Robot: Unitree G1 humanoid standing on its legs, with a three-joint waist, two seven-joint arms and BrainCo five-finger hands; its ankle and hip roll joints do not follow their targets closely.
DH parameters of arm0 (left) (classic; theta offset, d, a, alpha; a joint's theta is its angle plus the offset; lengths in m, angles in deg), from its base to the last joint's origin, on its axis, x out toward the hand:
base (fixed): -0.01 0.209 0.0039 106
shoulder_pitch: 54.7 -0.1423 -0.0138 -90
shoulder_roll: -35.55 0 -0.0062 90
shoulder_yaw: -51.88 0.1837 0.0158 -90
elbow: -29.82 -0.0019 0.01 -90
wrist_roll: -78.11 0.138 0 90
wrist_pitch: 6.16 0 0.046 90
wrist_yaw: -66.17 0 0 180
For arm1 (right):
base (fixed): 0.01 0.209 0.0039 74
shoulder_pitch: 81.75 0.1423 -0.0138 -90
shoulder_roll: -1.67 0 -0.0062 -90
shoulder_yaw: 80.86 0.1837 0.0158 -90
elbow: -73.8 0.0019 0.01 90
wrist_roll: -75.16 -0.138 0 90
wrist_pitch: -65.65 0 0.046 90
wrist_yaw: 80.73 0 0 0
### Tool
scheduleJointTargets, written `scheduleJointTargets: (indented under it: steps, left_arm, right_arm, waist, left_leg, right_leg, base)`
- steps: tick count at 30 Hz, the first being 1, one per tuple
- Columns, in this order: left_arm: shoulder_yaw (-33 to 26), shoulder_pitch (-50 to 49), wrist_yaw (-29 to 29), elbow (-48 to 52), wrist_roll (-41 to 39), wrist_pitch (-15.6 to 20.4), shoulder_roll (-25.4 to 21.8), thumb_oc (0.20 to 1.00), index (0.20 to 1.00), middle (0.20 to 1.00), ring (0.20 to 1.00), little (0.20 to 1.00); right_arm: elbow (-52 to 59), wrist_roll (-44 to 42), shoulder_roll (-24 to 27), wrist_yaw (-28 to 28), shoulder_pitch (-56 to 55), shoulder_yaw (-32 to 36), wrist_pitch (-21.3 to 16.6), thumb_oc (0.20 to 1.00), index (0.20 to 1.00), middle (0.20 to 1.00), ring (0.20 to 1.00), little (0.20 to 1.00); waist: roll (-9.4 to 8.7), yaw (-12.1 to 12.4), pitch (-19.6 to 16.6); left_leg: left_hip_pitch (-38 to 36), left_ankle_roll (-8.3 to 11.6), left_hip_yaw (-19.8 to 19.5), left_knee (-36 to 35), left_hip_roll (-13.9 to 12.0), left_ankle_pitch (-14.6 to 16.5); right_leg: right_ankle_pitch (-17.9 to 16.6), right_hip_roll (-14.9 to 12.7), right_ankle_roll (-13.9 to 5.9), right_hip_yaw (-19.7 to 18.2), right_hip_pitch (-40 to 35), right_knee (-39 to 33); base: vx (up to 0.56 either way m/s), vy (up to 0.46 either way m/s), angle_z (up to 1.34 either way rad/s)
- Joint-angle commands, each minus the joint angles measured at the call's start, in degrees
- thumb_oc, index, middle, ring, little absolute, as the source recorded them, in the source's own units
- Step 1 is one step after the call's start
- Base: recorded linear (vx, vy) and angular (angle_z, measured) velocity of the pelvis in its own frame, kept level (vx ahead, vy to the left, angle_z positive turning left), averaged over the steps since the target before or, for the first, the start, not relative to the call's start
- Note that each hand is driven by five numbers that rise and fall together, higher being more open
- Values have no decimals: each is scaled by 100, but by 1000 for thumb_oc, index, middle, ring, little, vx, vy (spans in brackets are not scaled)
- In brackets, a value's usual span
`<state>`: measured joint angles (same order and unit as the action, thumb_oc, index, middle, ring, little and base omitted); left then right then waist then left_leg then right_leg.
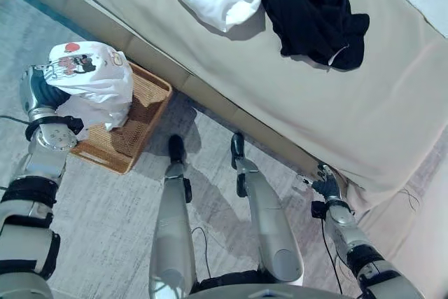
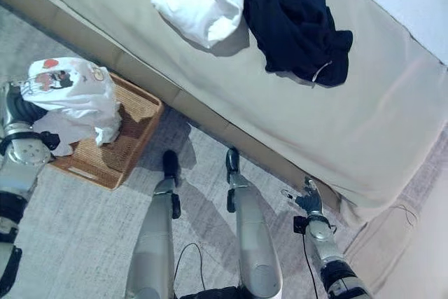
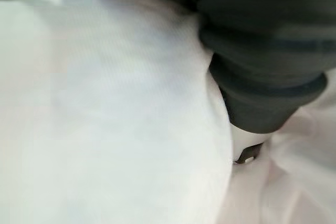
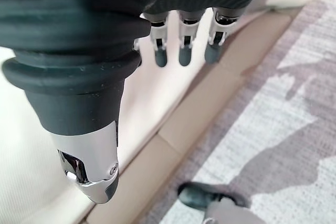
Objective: Pick up clothes into the bucket
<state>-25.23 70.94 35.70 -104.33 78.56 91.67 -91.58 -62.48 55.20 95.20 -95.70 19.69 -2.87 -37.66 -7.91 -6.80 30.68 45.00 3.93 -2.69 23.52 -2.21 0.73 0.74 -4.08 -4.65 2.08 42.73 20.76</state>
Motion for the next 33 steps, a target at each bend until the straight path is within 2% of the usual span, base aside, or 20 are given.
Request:
scheduleJointTargets:
  steps: [1, 2, 3, 4, 5, 9, 13, 17, 22, 23, 24, 33]
  left_arm:
    - [-144, 159, -153, -68, 317, -100, -433, 200, 200, 200, 200, 200]
    - [-72, 167, -97, -101, 364, -117, -421, 200, 200, 200, 200, 200]
    - [109, 192, 36, -271, 467, -186, -390, 200, 200, 200, 200, 200]
    - [106, 254, 34, -271, 468, -185, -399, 200, 200, 200, 200, 200]
    - [232, 258, 119, -413, 539, -240, -350, 200, 200, 200, 200, 200]
    - [506, 505, 306, -514, 572, -328, -298, 200, 200, 200, 200, 200]
    - [495, 486, 348, -832, 559, -423, -68, 200, 200, 200, 200, 200]
    - [354, 450, 366, -1026, 386, -487, 100, 200, 200, 200, 200, 200]
    - [-218, 109, 384, -1359, -265, -459, 262, 200, 200, 200, 200, 200]
    - [-313, 61, 382, -1449, -366, -450, 306, 517, 517, 517, 517, 517]
    - [-402, 24, 364, -1505, -446, -446, 329, 1000, 1000, 1000, 1000, 1000]
    - [-1040, -217, 29, -1478, -1249, -252, 563, 1000, 1000, 1000, 1000, 1000]
  right_arm:
    - [231, -159, 356, -186, -227, -115, -224, 1000, 1000, 1000, 1000, 1000]
    - [299, -164, 386, -185, -251, -123, -229, 1000, 1000, 1000, 1000, 1000]
    - [430, -187, 480, -184, -317, -138, -244, 1000, 1000, 1000, 1000, 1000]
    - [441, -187, 480, -185, -271, -107, -243, 1000, 1000, 1000, 1000, 1000]
    - [405, -193, 507, -189, -317, -135, -245, 1000, 1000, 1000, 1000, 1000]
    - [514, -259, 610, -186, -264, -95, -232, 1000, 1000, 1000, 1000, 1000]
    - [600, -192, 642, -196, -248, -100, -197, 1000, 1000, 1000, 1000, 1000]
    - [768, -144, 696, -221, -205, -93, -159, 1000, 1000, 1000, 1000, 1000]
    - [1133, 385, 868, -299, -201, -117, -83, 1000, 1000, 1000, 1000, 1000]
    - [1157, 453, 898, -324, -186, -110, -69, 1000, 1000, 1000, 1000, 1000]
    - [1197, 545, 931, -342, -184, -120, -59, 1000, 1000, 1000, 1000, 1000]
    - [1249, 638, 954, -386, -209, -42, -99, 1000, 1000, 1000, 1000, 1000]
  waist:
    - [-138, 23, -89]
    - [-132, 7, -89]
    - [-114, 3, -89]
    - [-127, -19, -89]
    - [-96, -9, -89]
    - [-55, -50, -89]
    - [-31, -62, -89]
    - [-23, -62, -89]
    - [25, -44, -89]
    - [31, -44, -89]
    - [34, -43, -89]
    - [83, -8, -89]
  left_leg:
    - [205, -341, -25, 963, 218, 689]
    - [318, -350, -37, 1049, 230, 716]
    - [417, -360, -103, 1316, 225, 1010]
    - [570, -374, -68, 1268, 248, 802]
    - [543, -372, -115, 1450, 236, 1055]
    - [971, -390, -165, 1799, 286, 1152]
    - [1239, -413, -185, 2061, 319, 1244]
    - [1320, -431, -181, 2182, 332, 1292]
    - [1349, -452, -158, 2245, 342, 1336]
    - [1342, -451, -159, 2244, 344, 1334]
    - [1332, -454, -165, 2235, 346, 1333]
    - [1175, -417, -185, 2017, 391, 1233]
  right_leg:
    - [-43, -211, -248, 59, 3, 28]
    - [-5, -218, -245, 69, 121, 146]
    - [259, -193, -255, 54, 223, 462]
    - [85, -226, -222, 70, 360, 401]
    - [311, -198, -243, 54, 348, 607]
    - [430, -250, -215, 72, 753, 992]
    - [543, -293, -184, 75, 1030, 1312]
    - [610, -313, -158, 71, 1146, 1480]
    - [674, -328, -131, 46, 1207, 1596]
    - [679, -332, -129, 42, 1202, 1598]
    - [688, -330, -123, 41, 1202, 1605]
    - [710, -354, -86, 45, 1099, 1523]
  base:
    - [-4, 1, -10]
    - [69, 3, -6]
    - [0, 0, 0]
    - [75, 16, 3]
    - [6, 11, 6]
    - [18, 33, 8]
    - [3, 22, 10]
    - [5, 20, 1]
    - [5, 23, -1]
    - [0, 0, 0]
    - [0, 0, 0]
    - [0, 0, 0]
